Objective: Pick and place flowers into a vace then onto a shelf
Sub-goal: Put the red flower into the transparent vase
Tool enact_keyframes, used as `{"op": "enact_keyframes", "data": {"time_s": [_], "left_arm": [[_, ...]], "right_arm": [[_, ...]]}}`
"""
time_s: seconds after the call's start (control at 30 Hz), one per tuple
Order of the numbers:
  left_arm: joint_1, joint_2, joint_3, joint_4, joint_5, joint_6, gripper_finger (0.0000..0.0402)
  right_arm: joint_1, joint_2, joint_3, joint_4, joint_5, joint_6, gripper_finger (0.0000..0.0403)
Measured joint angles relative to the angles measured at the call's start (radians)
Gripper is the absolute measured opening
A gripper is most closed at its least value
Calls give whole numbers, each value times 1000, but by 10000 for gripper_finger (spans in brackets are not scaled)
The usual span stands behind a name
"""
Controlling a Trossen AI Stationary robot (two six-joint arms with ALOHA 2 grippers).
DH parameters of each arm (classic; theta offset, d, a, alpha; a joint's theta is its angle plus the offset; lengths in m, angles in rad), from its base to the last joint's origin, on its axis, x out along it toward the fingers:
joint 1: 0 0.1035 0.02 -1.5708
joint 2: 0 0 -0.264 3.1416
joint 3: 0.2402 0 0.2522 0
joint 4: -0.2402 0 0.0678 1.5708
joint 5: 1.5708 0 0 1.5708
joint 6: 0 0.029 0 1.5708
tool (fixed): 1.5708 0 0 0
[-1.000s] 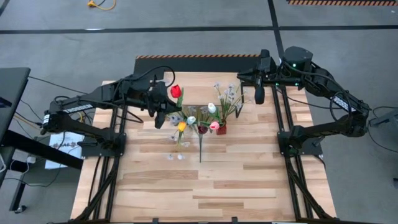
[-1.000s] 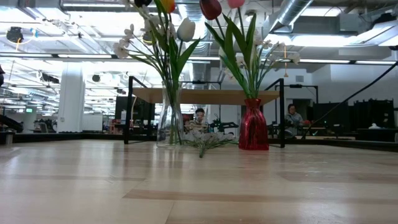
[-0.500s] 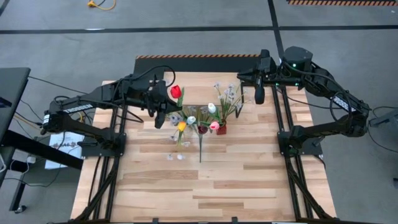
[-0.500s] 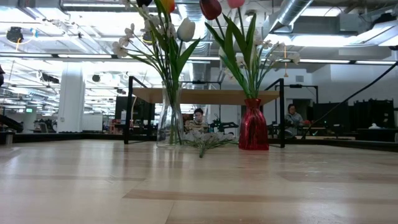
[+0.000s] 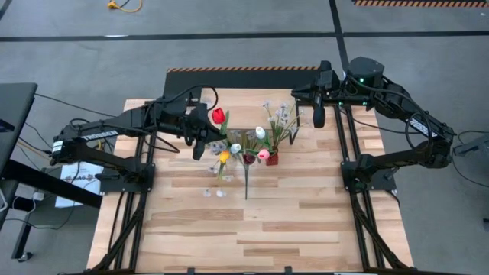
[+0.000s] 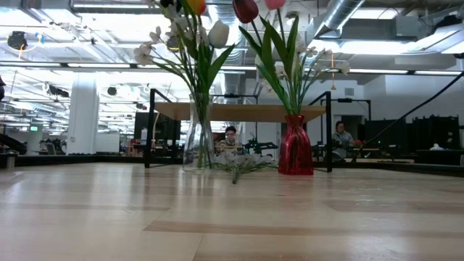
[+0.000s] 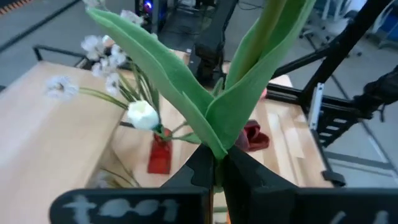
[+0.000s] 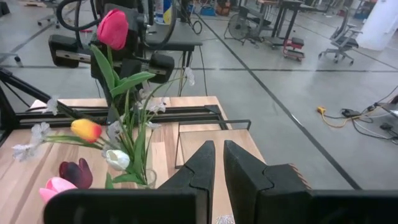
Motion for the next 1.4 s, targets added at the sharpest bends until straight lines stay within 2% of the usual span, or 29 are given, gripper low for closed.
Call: {"op": "enact_keyframes", "data": {"time_s": [0.17, 0.77, 1.4], "left_arm": [[22, -28, -57, 78, 39, -43, 0], [42, -56, -63, -5, 29, -50, 0], [53, -47, -63, -7, 109, -34, 0]], "right_arm": [[0, 0, 0, 0, 0, 0, 27], [0, 0, 0, 1, 0, 0, 27], [0, 0, 0, 9, 0, 0, 27]]}}
